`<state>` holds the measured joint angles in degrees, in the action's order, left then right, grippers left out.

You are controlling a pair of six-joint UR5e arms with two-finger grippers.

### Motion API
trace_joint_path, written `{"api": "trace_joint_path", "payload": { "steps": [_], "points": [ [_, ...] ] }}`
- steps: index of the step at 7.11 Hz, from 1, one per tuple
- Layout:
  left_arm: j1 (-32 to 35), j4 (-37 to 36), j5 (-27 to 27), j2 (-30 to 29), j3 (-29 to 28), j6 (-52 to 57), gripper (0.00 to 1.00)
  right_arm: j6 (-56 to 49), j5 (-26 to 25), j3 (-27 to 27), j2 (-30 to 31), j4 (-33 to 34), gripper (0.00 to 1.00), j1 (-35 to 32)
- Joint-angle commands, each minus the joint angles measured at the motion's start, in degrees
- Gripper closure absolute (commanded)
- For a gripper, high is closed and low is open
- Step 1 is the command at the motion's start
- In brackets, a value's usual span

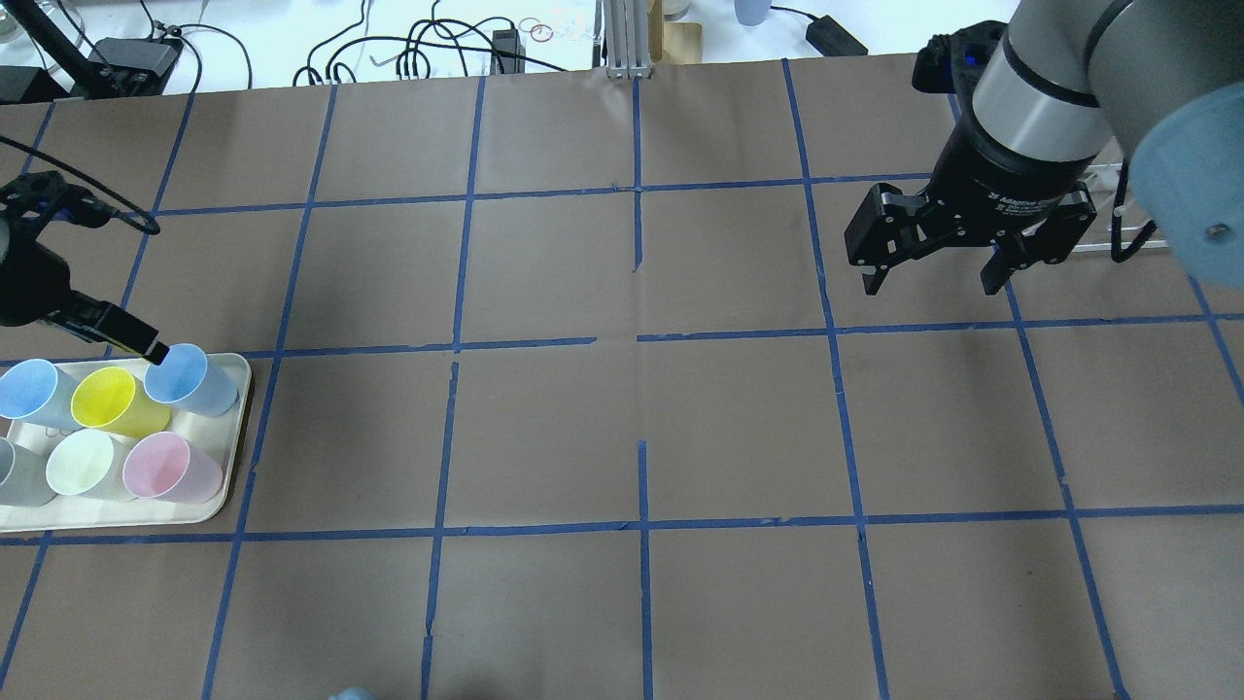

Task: Transfer IKEA cup to right arm and place on rack

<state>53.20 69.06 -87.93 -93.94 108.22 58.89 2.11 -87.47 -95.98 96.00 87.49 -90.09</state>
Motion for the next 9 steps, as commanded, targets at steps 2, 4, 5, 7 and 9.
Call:
{"api": "trace_joint_path", "payload": {
  "steps": [2,4,5,7,9],
  "points": [
    [-6.4,-11.0,-0.3,-6.6,-0.2,24.2,0.00,0.1,6.1,0.0,-0.3,-0.1,0.00,-0.1],
    [-8.1,-13.8,-0.7,-9.8,-0.5,33.3,0.00,0.2,15.0,0.1,0.5,-0.2,0.00,-0.1],
    [-8.2,-14.1,-0.7,-11.1,-0.5,33.7,0.00,0.2,18.5,0.3,1.2,-0.8,0.00,0.0],
    [-7.9,-14.0,-0.7,-12.0,0.1,33.7,0.00,0.2,31.8,0.4,1.5,-0.9,0.00,0.5],
    [-7.9,-14.0,-0.7,-13.5,-0.4,33.1,0.07,1.0,38.8,0.4,1.6,-0.7,0.00,0.6]
  ]
}}
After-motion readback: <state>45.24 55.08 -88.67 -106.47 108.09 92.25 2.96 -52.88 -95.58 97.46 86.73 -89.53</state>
